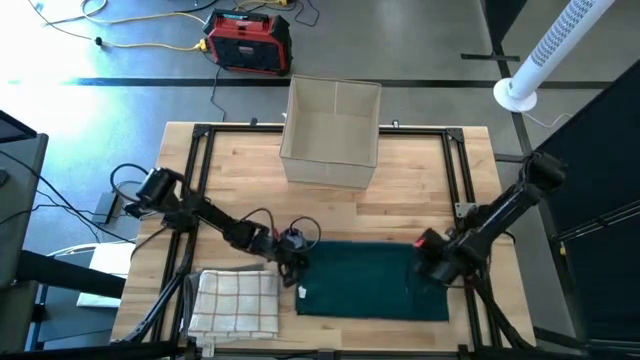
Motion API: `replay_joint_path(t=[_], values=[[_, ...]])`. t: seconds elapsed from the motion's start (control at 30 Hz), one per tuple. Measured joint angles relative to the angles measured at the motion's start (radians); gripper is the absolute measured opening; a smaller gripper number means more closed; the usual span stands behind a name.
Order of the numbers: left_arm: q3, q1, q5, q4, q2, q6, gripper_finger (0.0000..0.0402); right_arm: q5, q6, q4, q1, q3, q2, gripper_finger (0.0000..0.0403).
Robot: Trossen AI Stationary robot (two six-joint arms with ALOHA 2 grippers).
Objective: Fold towel
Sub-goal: Fold the green towel
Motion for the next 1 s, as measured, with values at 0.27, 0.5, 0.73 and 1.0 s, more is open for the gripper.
replay_joint_path(t=[0.27,0.5,0.73,1.0], values=[[-0.005,0.064,-0.045,-0.067,-0.055,0.092,0.0001,0.01,-0.156,-0.128,-0.159,0.048,-0.024,0.0],[-0.005,0.076,-0.005,-0.067,-0.167,0.117,0.0005,0.039,-0.111,-0.283,-0.175,0.2,-0.051,0.0],[-0.004,0.076,0.039,-0.094,-0.344,0.269,0.0036,-0.188,0.062,-0.299,-0.172,0.275,-0.051,0.0001],[-0.003,0.057,0.066,-0.199,-0.476,0.422,0.0046,-0.387,0.291,-0.278,-0.1,0.196,-0.051,0.0041]])
